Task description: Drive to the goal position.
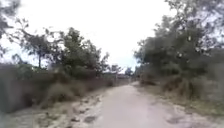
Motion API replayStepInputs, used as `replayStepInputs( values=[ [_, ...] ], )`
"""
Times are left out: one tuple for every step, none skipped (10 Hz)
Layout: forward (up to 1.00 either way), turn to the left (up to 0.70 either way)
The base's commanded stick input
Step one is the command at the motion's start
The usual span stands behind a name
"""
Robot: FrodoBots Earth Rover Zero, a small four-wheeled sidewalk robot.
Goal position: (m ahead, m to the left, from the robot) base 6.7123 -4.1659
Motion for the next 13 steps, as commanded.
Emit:
replayStepInputs(
  values=[
    [0.85,0.0],
    [0.85,0.0],
    [0.85,-0.05],
    [0.85,-0.27],
    [0.85,-0.22],
    [0.85,-0.16],
    [0.85,-0.09],
    [0.85,-0.03],
    [0.85,0.0],
    [0.85,0.0],
    [0.85,0.0],
    [0.85,0.0],
    [0.85,0.0]
  ],
)
